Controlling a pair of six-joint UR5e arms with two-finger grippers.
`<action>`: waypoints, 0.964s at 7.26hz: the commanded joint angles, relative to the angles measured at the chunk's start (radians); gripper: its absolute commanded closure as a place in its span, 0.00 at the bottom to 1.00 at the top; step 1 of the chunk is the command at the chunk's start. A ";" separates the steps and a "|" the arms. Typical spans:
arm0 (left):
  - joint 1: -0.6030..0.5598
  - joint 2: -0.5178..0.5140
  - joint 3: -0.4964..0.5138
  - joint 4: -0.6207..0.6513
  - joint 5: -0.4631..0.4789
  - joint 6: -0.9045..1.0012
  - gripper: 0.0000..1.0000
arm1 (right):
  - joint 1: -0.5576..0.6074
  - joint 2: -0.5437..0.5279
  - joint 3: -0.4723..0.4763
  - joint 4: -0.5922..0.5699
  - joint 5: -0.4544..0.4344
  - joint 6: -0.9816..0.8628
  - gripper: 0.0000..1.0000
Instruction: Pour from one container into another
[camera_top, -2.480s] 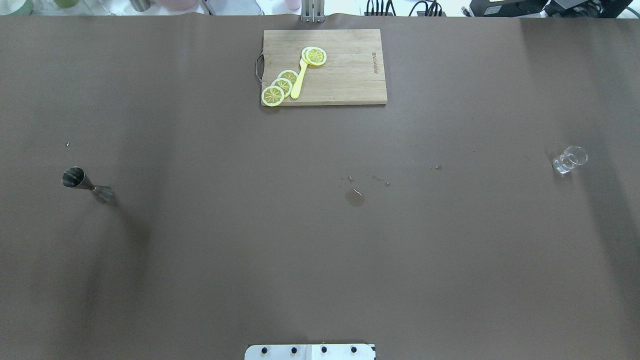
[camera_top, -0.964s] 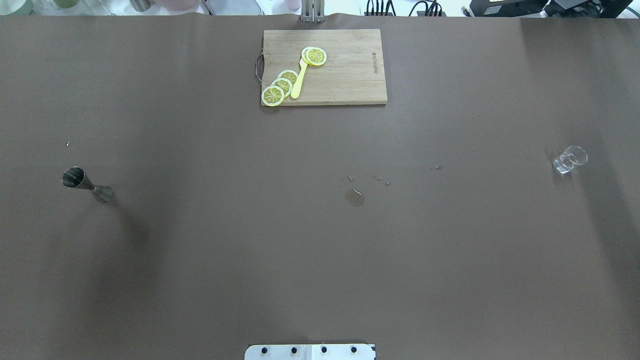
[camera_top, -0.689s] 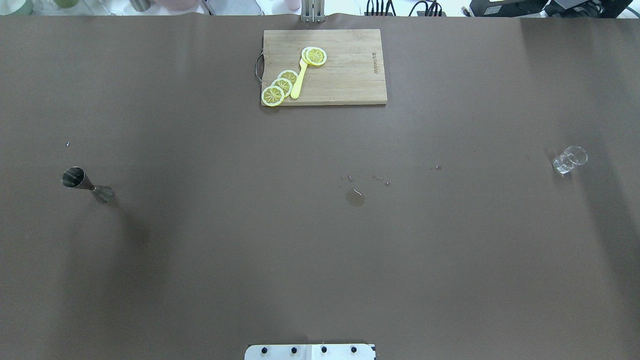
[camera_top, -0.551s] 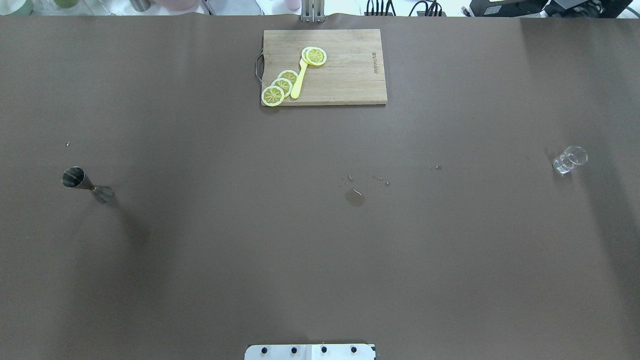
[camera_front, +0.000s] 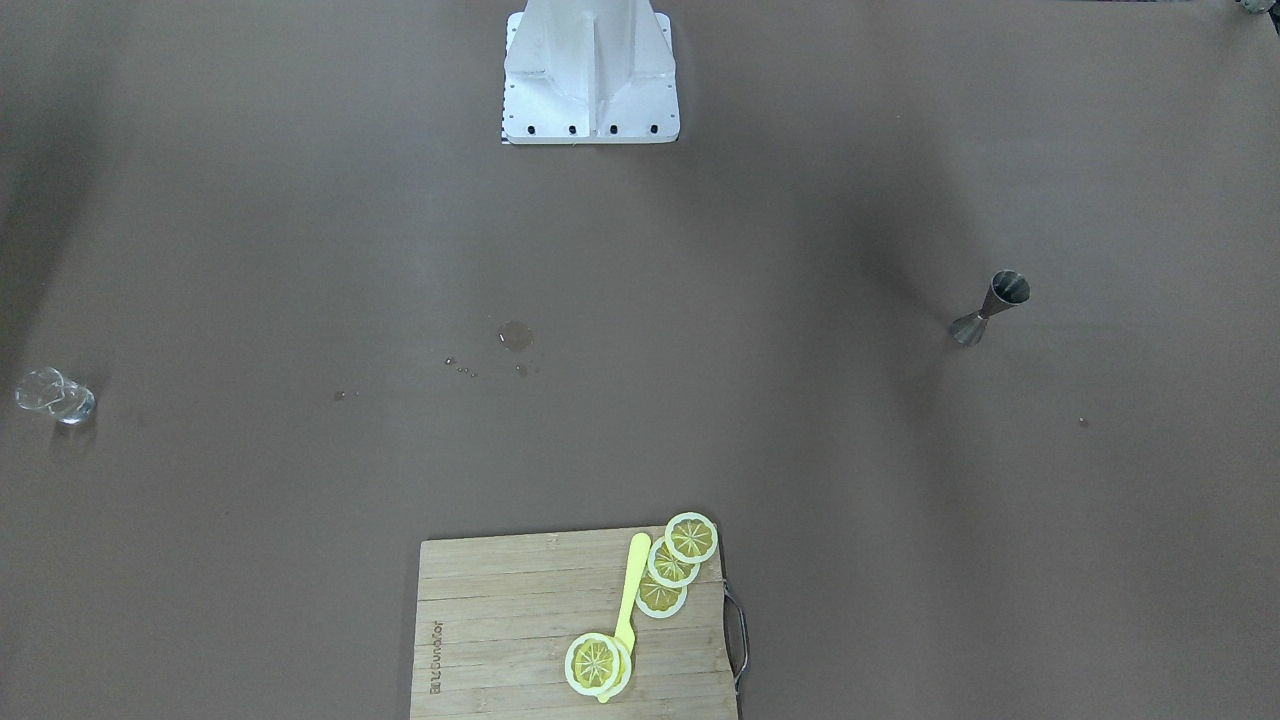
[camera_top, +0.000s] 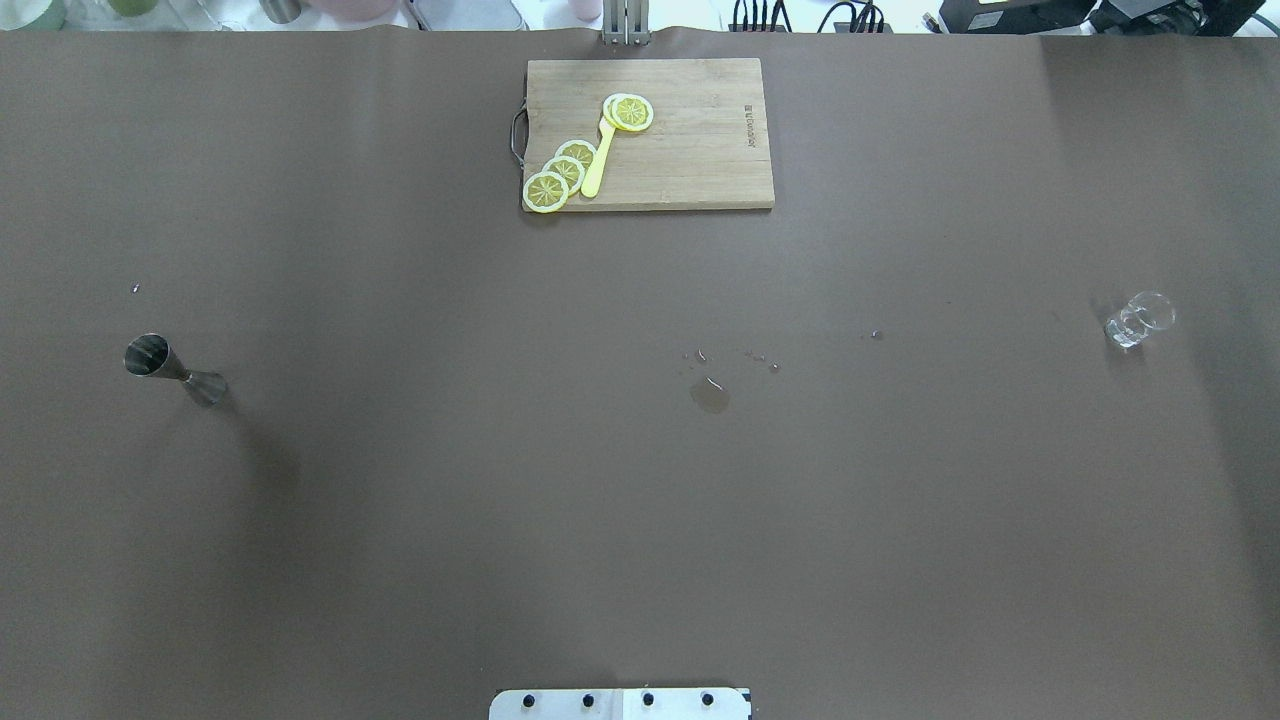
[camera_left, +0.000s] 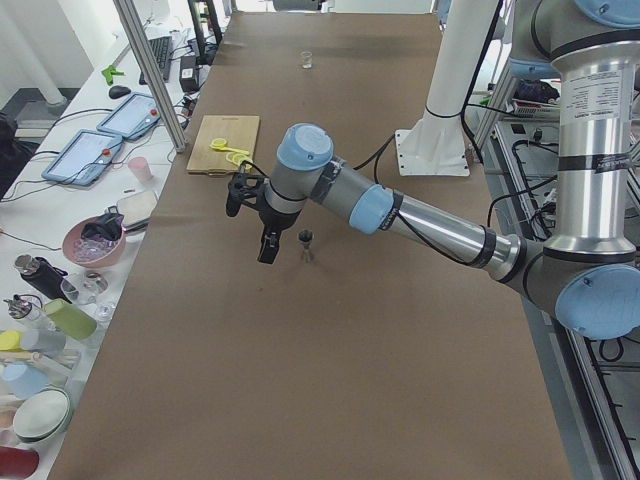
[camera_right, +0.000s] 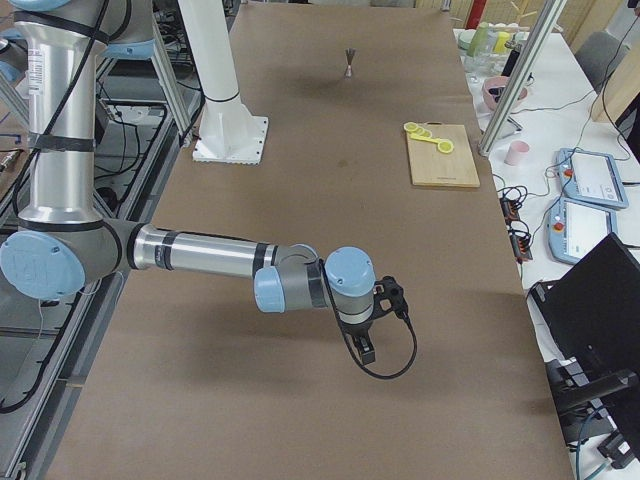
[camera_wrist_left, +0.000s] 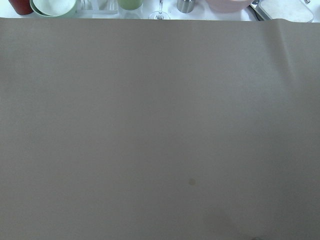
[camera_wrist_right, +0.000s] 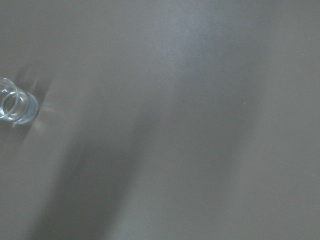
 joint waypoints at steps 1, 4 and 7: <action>0.101 -0.006 -0.053 -0.017 0.097 -0.159 0.03 | -0.001 -0.014 -0.013 0.053 -0.002 0.000 0.00; 0.270 0.000 -0.071 -0.205 0.275 -0.375 0.03 | 0.002 -0.096 -0.043 0.303 0.028 -0.002 0.00; 0.418 0.089 -0.073 -0.492 0.511 -0.460 0.03 | -0.001 -0.092 -0.223 0.681 0.093 -0.004 0.00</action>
